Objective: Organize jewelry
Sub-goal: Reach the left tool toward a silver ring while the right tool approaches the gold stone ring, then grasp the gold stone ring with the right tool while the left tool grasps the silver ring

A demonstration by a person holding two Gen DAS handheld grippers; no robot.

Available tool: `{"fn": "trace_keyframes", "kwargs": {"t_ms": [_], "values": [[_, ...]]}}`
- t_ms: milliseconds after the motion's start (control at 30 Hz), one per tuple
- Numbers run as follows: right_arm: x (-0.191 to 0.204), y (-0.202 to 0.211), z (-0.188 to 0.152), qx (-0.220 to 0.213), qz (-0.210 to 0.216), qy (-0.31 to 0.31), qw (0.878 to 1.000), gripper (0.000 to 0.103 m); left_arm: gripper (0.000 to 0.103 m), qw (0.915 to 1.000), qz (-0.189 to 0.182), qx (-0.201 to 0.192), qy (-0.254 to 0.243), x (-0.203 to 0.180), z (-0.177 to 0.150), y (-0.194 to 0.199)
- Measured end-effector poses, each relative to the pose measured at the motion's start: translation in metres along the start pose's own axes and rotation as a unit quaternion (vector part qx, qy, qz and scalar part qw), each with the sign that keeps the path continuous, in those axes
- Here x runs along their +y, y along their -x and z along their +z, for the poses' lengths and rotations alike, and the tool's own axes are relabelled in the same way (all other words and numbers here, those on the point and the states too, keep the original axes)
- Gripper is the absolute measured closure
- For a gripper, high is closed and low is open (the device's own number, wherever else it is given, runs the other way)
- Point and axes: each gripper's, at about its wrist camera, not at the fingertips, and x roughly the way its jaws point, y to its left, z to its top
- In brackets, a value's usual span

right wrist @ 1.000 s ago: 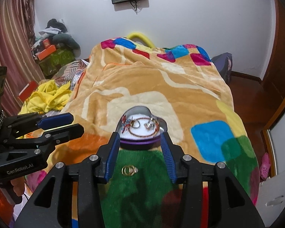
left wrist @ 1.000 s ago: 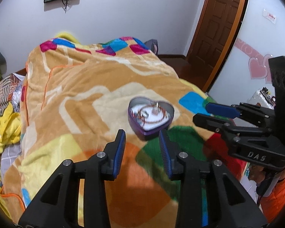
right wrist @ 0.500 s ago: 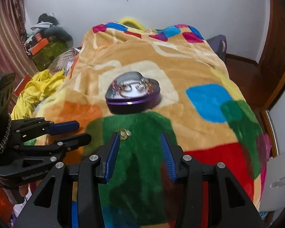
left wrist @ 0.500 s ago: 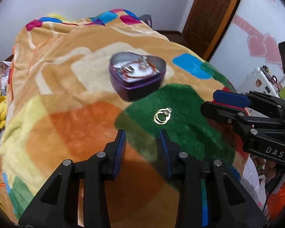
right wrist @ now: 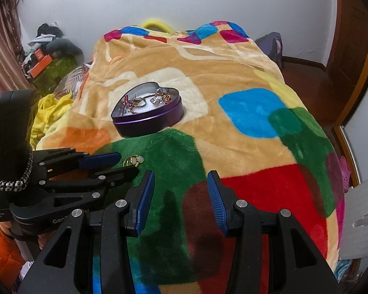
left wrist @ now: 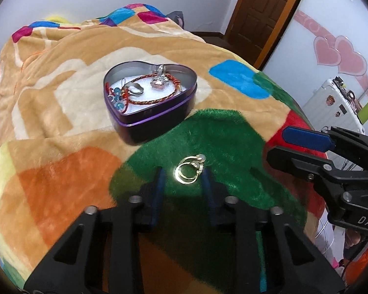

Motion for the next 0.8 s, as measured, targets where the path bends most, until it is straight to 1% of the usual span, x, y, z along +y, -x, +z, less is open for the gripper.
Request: {"fn": "trace_keyframes", "kwargs": {"t_ms": [33,133,267,367,467,633,733,800], "values": [[0.0,0.0,0.0,0.0,0.001,0.0,1.0,0.062,0.086,1.0,-0.002,-0.001,-0.001,0.0,0.0,0.001],[0.002,-0.002,0.002,0.0,0.002,0.003,1.0,0.062,0.086,0.9999,0.0,-0.016,-0.004,-0.002,-0.002,0.007],[0.006,-0.005,0.002,0.001,0.006,0.006,1.0,0.062,0.086,0.9994,0.014,-0.033,0.001,0.001,-0.005,0.021],[0.012,-0.012,0.004,0.007,0.01,0.011,1.0,0.062,0.086,0.9989,0.022,-0.042,0.009,0.009,-0.008,0.032],[0.022,-0.022,0.005,0.015,0.017,0.02,1.0,0.062,0.086,0.9979,0.037,-0.05,0.018,0.02,-0.014,0.044],[0.041,-0.039,0.007,0.03,0.025,0.041,0.998,0.062,0.086,0.9969,0.046,-0.055,0.033,0.036,-0.024,0.057],[0.051,-0.047,0.008,0.035,0.021,0.056,0.998,0.062,0.086,0.9965,0.046,-0.058,0.039,0.04,-0.027,0.06],[0.057,-0.052,0.007,0.032,0.008,0.071,0.997,0.063,0.086,0.9962,0.047,-0.061,0.039,0.04,-0.028,0.061]]}}
